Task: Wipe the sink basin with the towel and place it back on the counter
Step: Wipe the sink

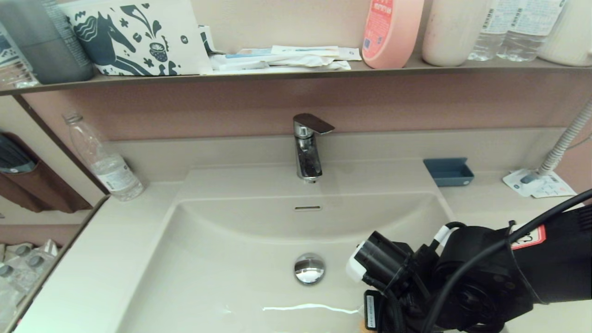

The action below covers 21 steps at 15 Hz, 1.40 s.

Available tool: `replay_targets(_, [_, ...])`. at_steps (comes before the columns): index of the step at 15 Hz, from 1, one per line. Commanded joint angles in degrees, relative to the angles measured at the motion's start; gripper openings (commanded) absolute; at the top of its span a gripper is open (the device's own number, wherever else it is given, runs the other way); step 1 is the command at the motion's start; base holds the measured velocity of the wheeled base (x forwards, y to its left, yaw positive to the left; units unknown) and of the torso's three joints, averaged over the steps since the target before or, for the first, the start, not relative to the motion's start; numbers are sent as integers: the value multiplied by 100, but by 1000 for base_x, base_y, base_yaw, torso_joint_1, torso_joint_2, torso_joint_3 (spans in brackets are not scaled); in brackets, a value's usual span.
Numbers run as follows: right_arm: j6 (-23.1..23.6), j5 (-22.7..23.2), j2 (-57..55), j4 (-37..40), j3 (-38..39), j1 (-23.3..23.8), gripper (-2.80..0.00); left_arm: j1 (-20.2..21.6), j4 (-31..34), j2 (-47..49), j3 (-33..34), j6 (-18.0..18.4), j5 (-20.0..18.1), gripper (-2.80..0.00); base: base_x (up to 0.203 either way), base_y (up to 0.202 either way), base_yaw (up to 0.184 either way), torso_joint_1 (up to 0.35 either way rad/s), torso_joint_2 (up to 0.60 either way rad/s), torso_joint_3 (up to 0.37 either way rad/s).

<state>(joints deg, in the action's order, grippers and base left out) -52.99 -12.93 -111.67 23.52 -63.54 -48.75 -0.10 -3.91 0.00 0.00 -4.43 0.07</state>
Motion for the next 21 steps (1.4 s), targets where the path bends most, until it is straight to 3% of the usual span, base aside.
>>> replay_targets(1, [17,300,-192,-293,43,-18,-280,1,-4,9,0,-6,1,-280,0,0,0,0,0,0])
replay_targets(8, [37,651,-964,-465,-473,-396,-280,1,-4,9,0,-6,1,-280,0,0,0,0,0,0])
replay_targets(11, [270,860,-1234,-960,-687,-490,-280,1,-4,9,0,-6,1,-280,0,0,0,0,0,0])
replay_targets(17, [518,1342,-1914,-1101,-1891,-585,-280,1,-4,9,0,-6,1,-280,0,0,0,0,0,0])
replay_targets(21, [576,1430,-2416,-1136,-2728,-615,-280,1,-4,9,0,-6,1,-280,0,0,0,0,0,0])
